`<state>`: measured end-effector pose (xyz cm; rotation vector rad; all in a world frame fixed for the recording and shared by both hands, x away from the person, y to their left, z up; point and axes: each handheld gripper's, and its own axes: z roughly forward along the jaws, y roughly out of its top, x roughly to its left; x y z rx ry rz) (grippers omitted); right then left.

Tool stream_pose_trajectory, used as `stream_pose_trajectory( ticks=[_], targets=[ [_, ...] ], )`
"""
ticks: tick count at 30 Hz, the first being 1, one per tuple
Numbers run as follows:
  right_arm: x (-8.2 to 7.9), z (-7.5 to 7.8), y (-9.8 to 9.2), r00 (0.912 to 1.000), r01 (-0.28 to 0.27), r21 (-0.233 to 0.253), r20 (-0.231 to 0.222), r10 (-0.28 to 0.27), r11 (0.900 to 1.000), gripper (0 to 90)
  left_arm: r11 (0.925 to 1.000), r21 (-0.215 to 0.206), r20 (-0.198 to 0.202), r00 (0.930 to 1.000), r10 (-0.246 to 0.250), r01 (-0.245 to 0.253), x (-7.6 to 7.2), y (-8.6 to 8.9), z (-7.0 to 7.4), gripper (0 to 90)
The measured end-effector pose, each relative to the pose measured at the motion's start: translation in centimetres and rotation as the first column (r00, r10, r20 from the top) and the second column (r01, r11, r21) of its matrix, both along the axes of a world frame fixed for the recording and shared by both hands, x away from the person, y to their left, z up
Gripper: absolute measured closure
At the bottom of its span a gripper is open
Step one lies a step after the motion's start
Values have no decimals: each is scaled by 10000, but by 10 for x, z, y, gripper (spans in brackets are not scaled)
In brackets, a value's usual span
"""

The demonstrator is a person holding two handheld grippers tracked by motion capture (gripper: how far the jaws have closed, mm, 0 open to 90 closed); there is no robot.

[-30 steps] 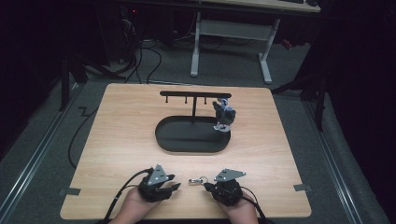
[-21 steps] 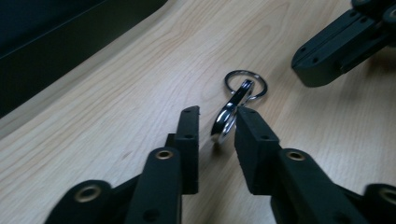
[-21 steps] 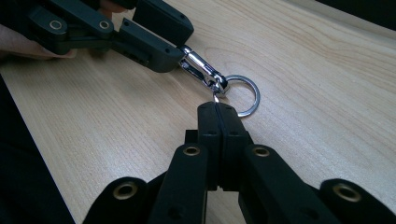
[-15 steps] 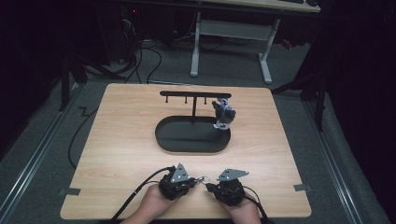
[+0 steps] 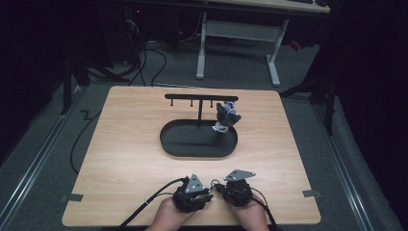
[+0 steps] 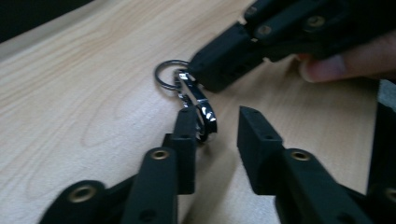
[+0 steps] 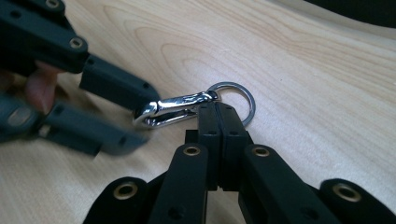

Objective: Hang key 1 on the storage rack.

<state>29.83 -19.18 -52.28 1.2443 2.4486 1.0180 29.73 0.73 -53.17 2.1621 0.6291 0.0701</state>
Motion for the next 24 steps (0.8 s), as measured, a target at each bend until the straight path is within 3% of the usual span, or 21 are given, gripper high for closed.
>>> stream_pose_trajectory(
  ticks=[9,16,18,19,20,24],
  targets=[
    [11,-1,5,9999,-60,-60,157,61,10000,900,9994,15,-27,9994,-347,347,-6,-1,0,608],
    [17,-1,7,9997,-110,-66,227,111,9999,900,9998,-16,44,9998,-189,189,-5,7,1,592],
    [16,0,7,9998,-42,-37,213,42,10000,895,10000,3,135,9999,-90,90,-6,16,2,590],
    [13,3,6,9996,70,90,288,-73,9999,886,9999,110,259,9997,42,-44,-5,30,5,586],
    [13,3,6,9996,70,90,288,-73,9999,886,9999,110,259,9997,42,-44,-5,30,5,581],
    [4,11,2,9986,283,447,436,-302,9986,830,9968,403,718,9952,658,-688,-3,71,12,566]
  ],
)
